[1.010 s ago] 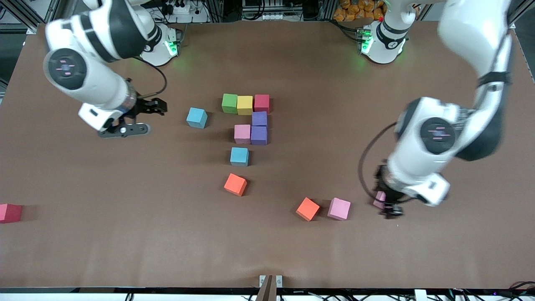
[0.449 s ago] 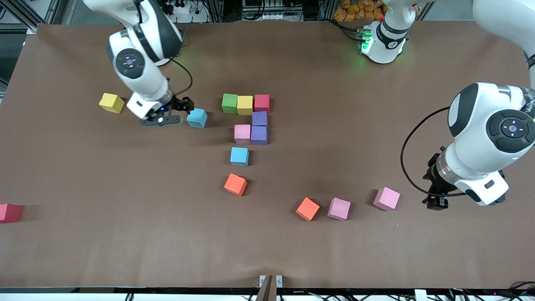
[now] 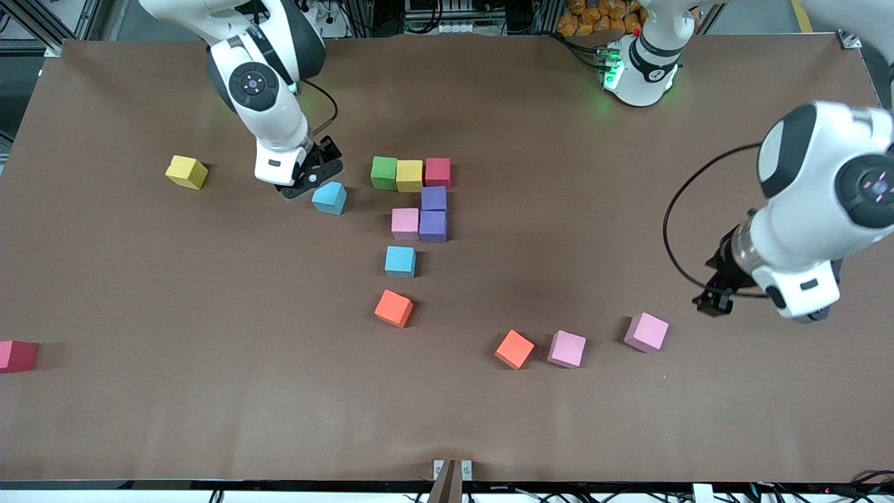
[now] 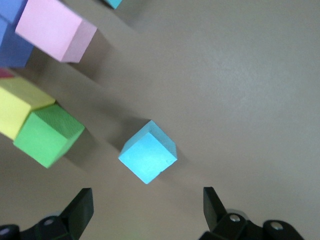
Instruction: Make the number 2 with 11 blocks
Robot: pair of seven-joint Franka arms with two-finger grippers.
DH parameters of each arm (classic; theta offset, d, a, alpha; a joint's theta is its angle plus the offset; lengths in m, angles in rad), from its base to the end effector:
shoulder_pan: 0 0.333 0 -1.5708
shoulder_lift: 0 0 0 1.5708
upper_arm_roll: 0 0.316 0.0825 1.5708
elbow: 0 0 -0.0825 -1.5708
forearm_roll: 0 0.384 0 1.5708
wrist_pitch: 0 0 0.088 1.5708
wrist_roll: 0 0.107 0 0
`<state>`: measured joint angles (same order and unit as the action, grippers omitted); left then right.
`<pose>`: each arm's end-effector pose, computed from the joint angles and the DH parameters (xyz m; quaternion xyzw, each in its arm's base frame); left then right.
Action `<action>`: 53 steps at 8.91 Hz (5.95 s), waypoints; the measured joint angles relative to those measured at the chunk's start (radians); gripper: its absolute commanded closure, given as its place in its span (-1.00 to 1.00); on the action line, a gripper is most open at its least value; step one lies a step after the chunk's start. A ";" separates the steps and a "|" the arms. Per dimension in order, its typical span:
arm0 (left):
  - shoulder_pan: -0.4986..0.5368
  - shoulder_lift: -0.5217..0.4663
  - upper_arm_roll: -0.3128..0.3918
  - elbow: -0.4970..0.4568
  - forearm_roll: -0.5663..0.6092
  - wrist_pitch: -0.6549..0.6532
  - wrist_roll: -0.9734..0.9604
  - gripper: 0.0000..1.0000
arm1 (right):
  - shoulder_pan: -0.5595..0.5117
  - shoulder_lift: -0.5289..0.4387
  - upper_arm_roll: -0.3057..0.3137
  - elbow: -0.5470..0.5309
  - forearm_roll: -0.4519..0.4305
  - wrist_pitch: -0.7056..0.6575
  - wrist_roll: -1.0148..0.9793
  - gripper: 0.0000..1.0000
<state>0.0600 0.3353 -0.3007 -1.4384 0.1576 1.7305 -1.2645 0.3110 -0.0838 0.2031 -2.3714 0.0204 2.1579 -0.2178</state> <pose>0.6463 -0.1157 0.5051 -0.8745 -0.4840 -0.0093 0.0306 0.4114 0.2332 0.3464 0.9343 0.3504 -0.0648 0.0100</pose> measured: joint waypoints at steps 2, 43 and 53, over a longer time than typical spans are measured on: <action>-0.045 -0.102 0.084 -0.047 -0.062 -0.041 0.280 -0.50 | -0.056 0.005 0.013 -0.009 0.001 0.051 -0.334 -0.95; -0.111 -0.285 0.274 -0.024 -0.162 -0.216 1.041 -0.54 | -0.162 0.243 0.167 -0.130 -0.098 0.503 -0.752 1.00; -0.115 -0.284 0.272 -0.024 -0.165 -0.211 1.041 -0.54 | -0.125 0.474 0.193 0.205 -0.104 0.328 -0.622 1.00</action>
<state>-0.0553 0.0514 -0.0286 -1.4620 -0.0072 1.5197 -0.2232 0.1858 0.3898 0.3964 -2.1660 -0.0837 2.4854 -0.8402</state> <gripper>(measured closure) 0.229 0.410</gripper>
